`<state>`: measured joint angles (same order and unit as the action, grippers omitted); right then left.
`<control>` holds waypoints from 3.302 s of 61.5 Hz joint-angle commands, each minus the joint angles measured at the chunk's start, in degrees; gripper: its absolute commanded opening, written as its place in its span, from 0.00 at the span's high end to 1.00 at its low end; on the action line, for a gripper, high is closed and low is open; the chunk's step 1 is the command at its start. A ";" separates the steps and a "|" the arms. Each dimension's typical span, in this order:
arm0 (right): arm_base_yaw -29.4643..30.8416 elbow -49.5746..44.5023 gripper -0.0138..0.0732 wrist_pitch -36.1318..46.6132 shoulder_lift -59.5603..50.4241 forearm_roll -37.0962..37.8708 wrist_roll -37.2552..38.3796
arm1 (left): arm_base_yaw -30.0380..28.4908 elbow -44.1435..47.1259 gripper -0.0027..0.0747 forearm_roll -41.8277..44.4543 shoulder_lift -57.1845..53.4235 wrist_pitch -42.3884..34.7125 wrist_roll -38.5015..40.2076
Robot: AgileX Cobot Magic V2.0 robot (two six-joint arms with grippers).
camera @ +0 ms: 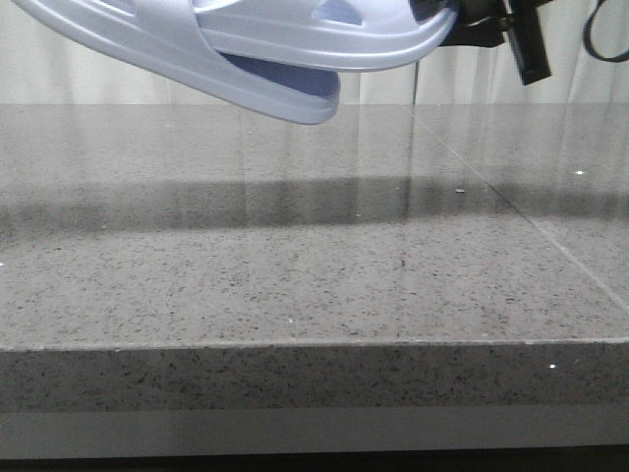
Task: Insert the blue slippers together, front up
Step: 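Bring the right-held slipper over and nest it onto the left-held slipper, then open the right gripper and withdraw it from the stacked slippers, then lower the stacked slippers onto the table with the left gripper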
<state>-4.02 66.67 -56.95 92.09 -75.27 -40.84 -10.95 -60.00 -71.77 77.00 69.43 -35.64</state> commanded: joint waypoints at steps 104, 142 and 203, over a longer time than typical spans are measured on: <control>14.39 6.00 0.91 5.13 -35.14 43.25 10.97 | 0.04 -1.48 0.99 -3.16 -1.82 1.27 0.18; 14.39 6.00 0.91 4.91 -35.14 43.25 10.97 | 9.83 -1.23 0.99 2.57 7.78 -10.03 0.69; 14.39 6.00 0.91 5.11 -35.14 43.20 10.97 | 10.69 -7.23 0.56 34.90 11.90 -14.08 11.89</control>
<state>10.28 71.36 -55.27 57.88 -30.74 -29.64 -0.29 -63.90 -38.18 91.12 54.09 -26.63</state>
